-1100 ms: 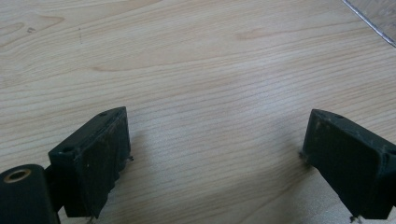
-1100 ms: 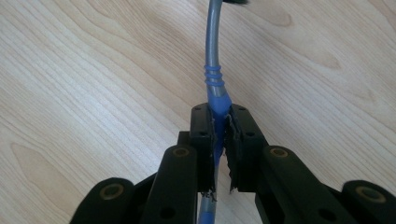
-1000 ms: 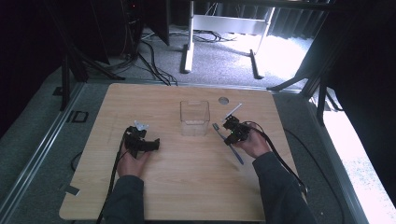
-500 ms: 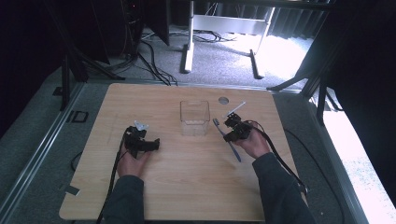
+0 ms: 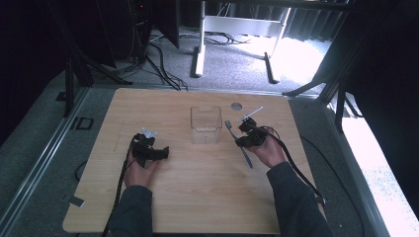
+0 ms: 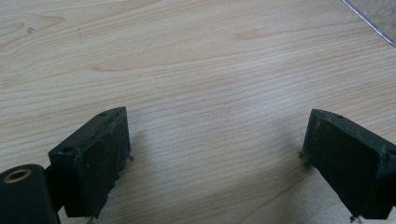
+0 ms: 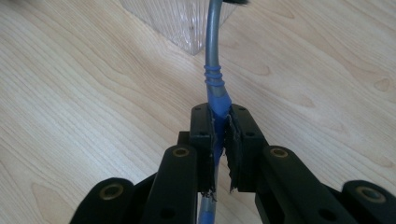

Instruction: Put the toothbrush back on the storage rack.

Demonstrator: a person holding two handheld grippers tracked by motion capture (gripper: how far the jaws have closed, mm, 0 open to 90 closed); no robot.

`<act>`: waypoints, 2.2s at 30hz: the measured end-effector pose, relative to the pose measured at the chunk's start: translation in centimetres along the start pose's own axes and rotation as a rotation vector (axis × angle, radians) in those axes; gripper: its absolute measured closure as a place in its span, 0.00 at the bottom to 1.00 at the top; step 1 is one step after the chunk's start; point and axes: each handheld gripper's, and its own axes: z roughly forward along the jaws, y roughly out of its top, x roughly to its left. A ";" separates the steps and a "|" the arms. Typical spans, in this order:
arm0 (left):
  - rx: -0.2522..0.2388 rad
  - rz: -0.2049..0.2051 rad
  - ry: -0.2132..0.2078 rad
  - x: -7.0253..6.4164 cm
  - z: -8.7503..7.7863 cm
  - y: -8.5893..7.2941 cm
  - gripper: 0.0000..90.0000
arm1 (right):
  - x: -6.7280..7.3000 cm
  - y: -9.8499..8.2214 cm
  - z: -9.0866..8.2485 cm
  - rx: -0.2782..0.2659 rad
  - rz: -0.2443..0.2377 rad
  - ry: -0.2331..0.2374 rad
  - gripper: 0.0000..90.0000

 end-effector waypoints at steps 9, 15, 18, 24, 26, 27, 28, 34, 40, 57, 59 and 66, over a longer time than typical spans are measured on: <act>0.001 0.001 0.000 0.0 0.0 0.0 0.09 | -0.1 0.1 -0.5 -0.041 0.003 0.001 0.91; 0.001 0.000 0.000 0.0 0.0 0.0 0.09 | -0.2 0.1 -0.7 -0.074 0.010 -0.005 0.91; -0.001 -0.001 0.000 0.0 0.0 0.0 0.09 | -0.4 0.1 -0.9 -0.094 0.020 0.001 0.91; 0.000 0.000 0.000 0.0 0.0 0.0 0.09 | -0.6 0.2 -1.1 -0.115 0.030 0.006 0.91; 0.000 0.000 0.000 0.0 0.0 0.0 0.09 | -0.6 0.2 -1.1 -0.126 0.034 0.010 0.91; 0.000 0.000 0.000 0.0 0.0 0.0 0.09 | -0.6 0.2 -1.1 -0.126 0.034 0.010 0.91; 0.000 -0.001 0.000 0.0 0.0 0.0 0.09 | -0.6 0.2 -1.2 -0.130 0.038 0.010 0.91; 0.000 -0.001 0.000 0.0 0.0 0.0 0.09 | -0.7 0.3 -1.4 -0.158 0.048 0.019 0.91; 0.000 -0.001 0.000 0.0 0.0 0.0 0.09 | -0.7 0.3 -1.5 -0.187 0.063 0.022 0.91; 0.000 -0.001 0.000 0.0 0.0 0.0 0.09 | -0.9 0.4 -1.8 -0.241 0.088 0.046 0.91; 0.000 -0.001 0.000 0.0 0.0 0.0 0.09 | -0.8 0.5 -2.0 -0.250 0.089 0.048 0.91; 0.000 -0.001 0.000 0.0 0.0 0.0 0.09 | -0.4 1.0 -2.3 -0.272 0.080 0.049 0.91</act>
